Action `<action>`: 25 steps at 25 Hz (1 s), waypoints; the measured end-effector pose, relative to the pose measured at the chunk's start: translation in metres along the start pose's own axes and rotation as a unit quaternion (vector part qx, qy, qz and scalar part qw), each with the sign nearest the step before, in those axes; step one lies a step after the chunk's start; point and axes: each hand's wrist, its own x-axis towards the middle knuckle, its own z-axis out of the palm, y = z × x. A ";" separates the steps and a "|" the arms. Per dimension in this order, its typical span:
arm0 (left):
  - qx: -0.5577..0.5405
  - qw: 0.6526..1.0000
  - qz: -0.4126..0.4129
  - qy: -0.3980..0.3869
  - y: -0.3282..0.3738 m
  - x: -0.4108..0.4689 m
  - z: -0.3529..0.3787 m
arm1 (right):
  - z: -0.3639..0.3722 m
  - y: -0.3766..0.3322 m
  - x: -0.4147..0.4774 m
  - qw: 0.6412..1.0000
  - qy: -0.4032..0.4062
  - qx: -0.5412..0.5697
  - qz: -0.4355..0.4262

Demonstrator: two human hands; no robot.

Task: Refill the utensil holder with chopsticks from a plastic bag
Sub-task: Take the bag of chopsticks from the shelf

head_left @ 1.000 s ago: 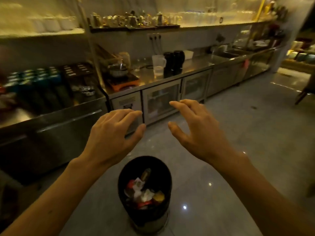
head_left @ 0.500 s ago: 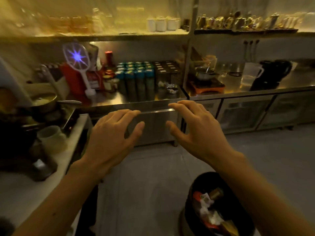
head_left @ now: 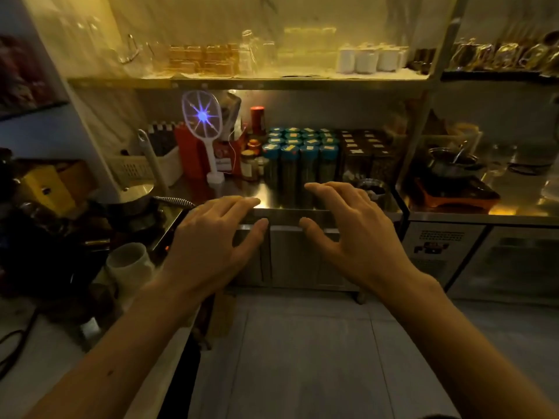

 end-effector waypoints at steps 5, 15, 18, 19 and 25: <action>0.013 1.000 0.013 0.018 0.000 0.107 0.039 | 0.005 0.084 0.081 1.000 0.022 0.005 0.003; 0.008 1.000 0.019 0.024 -0.050 0.272 0.135 | 0.065 0.198 0.226 1.000 0.023 -0.015 0.011; -0.004 0.999 0.029 0.023 -0.080 0.321 0.166 | 0.094 0.222 0.274 0.999 0.019 -0.027 0.019; -0.011 0.999 0.030 0.028 -0.093 0.340 0.176 | 0.104 0.229 0.293 0.999 0.022 -0.033 0.019; -0.020 0.997 0.052 0.045 -0.170 0.463 0.218 | 0.152 0.270 0.418 0.997 0.019 -0.066 0.026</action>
